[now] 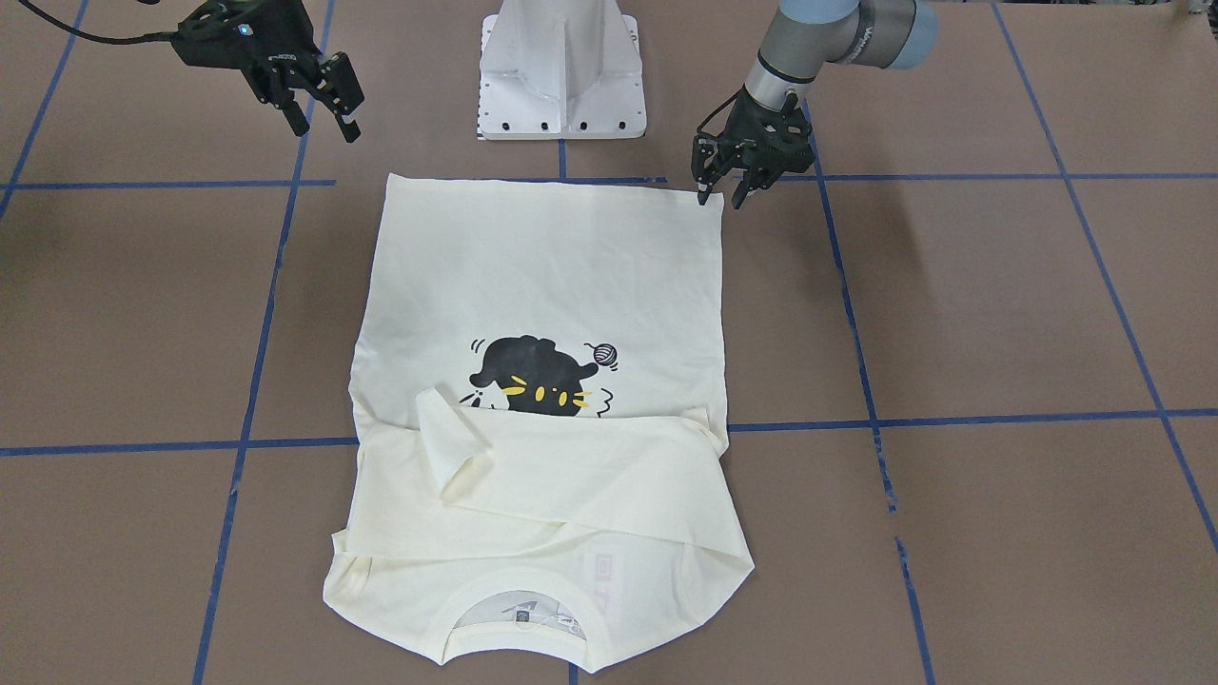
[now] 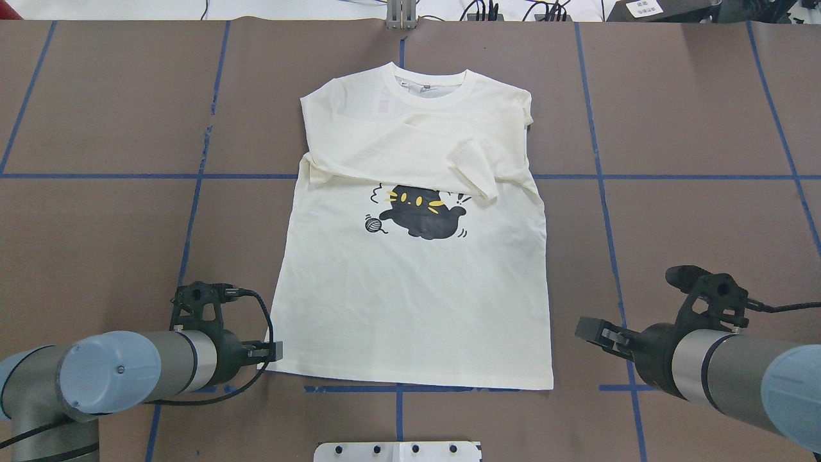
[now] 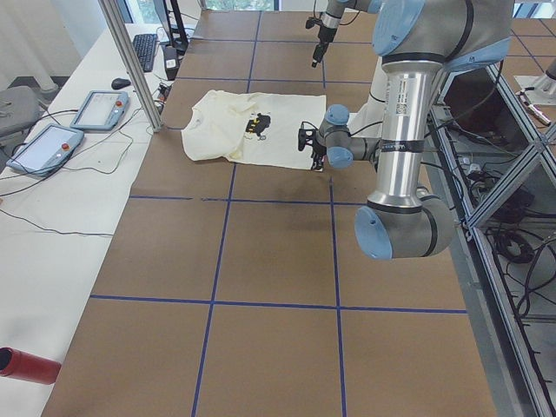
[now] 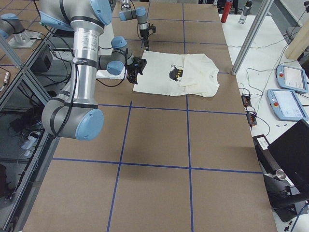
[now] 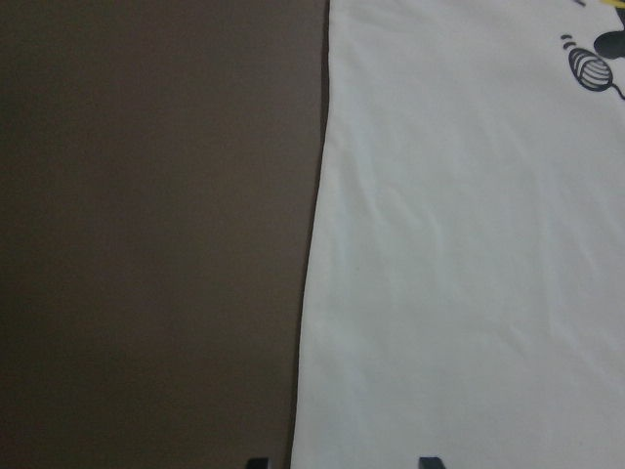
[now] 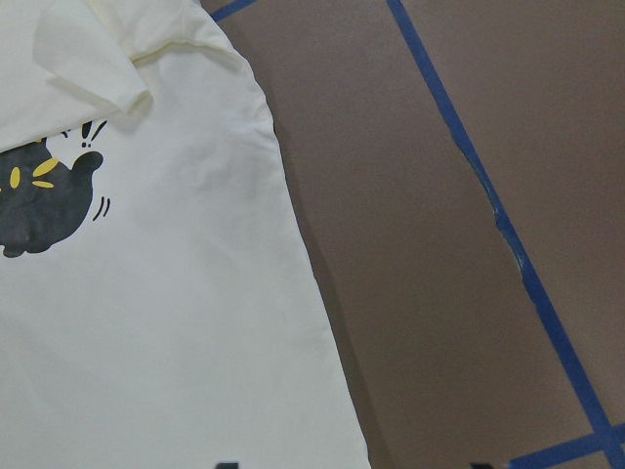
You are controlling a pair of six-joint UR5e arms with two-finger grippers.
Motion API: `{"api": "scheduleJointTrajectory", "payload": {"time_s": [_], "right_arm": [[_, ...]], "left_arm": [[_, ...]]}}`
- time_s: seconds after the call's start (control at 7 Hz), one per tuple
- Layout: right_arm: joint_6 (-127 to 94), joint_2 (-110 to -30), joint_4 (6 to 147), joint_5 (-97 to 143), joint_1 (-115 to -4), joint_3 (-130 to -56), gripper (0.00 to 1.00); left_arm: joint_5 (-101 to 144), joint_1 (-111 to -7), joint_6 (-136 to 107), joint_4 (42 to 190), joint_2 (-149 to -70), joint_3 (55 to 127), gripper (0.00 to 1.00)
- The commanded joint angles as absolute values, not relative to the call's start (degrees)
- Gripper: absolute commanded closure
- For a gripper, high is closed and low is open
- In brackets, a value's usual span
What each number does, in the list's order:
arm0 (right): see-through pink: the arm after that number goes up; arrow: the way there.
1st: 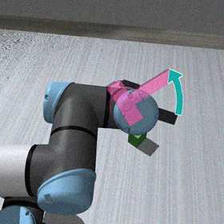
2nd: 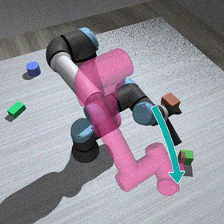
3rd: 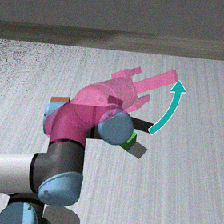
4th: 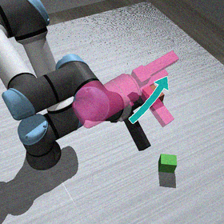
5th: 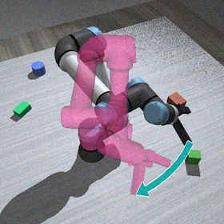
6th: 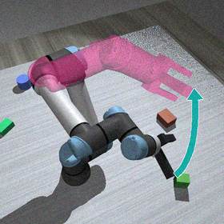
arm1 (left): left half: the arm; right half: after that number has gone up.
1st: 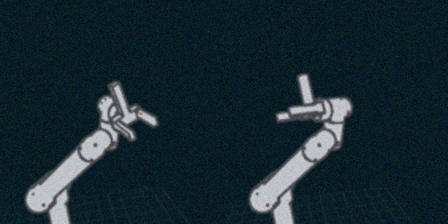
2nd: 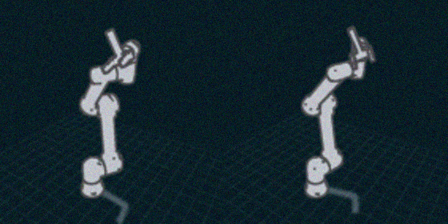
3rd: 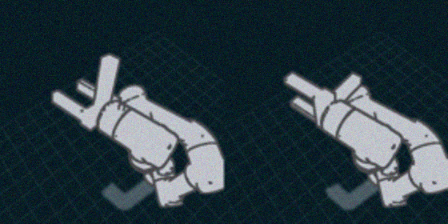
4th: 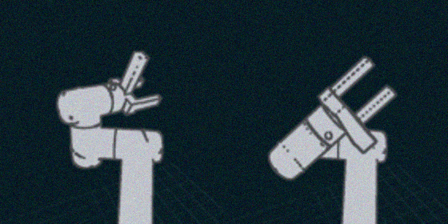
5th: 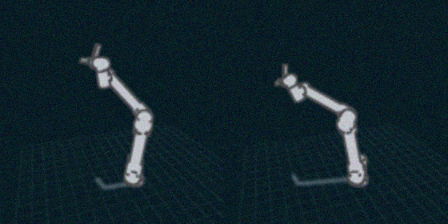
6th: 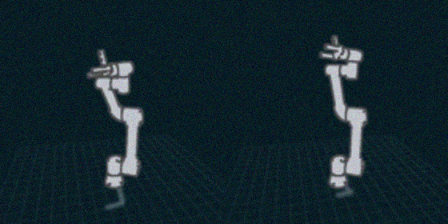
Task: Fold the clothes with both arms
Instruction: 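Grasp the hem corners nearest the robot with both grippers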
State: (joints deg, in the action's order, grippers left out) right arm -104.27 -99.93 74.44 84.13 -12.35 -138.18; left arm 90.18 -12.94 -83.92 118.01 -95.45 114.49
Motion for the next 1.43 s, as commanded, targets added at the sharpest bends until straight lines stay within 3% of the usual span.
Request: {"api": "scheduleJointTrajectory", "payload": {"time_s": [0.0, 1.29], "right_arm": [[-104.3, -99.9, 74.4, 84.1, -12.3, -138.3, 0.16], [-104.3, -99.8, 74.4, 84.1, -12.3, -138.3, 0.15]], "left_arm": [[89.5, -11.5, -85.2, 117.0, -95.4, 114.4, 0.45], [89.5, -11.1, -86.2, 116.9, -95.4, 113.7, 0.63]]}}
